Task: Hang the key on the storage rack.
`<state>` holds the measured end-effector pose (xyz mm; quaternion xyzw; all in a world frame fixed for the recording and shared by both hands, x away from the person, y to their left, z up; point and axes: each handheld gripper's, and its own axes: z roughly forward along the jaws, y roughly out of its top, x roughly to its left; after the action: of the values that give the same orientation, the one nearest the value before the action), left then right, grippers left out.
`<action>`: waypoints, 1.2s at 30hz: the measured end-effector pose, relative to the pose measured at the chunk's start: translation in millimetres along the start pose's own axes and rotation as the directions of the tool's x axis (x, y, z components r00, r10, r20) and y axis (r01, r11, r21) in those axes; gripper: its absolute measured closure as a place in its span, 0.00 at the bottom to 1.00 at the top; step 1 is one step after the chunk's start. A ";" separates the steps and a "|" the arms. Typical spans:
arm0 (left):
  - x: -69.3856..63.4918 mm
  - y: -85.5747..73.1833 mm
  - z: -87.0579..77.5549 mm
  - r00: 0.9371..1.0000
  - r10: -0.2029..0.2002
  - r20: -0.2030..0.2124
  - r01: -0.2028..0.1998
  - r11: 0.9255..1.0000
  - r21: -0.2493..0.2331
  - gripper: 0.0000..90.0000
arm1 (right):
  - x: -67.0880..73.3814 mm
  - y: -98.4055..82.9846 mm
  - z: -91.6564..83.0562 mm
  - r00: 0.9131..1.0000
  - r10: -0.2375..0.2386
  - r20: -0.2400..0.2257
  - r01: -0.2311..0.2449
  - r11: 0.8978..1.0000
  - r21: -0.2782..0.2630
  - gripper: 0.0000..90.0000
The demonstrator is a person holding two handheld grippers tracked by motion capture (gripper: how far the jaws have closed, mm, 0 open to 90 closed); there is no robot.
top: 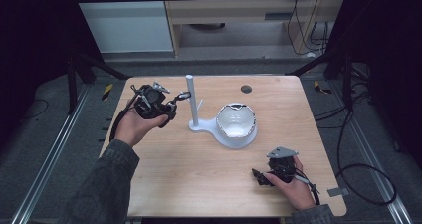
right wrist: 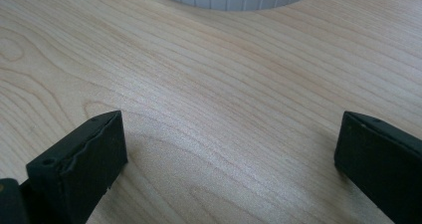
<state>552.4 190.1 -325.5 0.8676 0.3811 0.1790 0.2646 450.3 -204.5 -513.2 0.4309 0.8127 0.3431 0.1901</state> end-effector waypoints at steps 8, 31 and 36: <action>-7.6 -9.6 15.1 1.000 0.009 0.009 -0.009 1.000 0.001 0.54 | 0.2 0.0 -0.1 1.000 0.003 0.000 -0.003 1.000 0.001 0.00; -27.7 -23.5 56.5 0.999 -0.027 0.018 0.029 0.995 -0.092 0.54 | 0.3 0.0 -0.2 1.000 0.006 -0.001 -0.006 1.000 0.001 0.00; -28.1 -25.8 59.9 0.999 -0.040 0.015 0.042 0.992 -0.116 0.54 | 0.7 0.0 -0.1 1.000 0.010 -0.003 -0.010 1.000 0.001 0.00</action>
<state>550.3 164.2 -391.5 0.8438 0.3862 0.1898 0.3206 449.8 -203.9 -513.1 0.4348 0.8109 0.3442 0.1869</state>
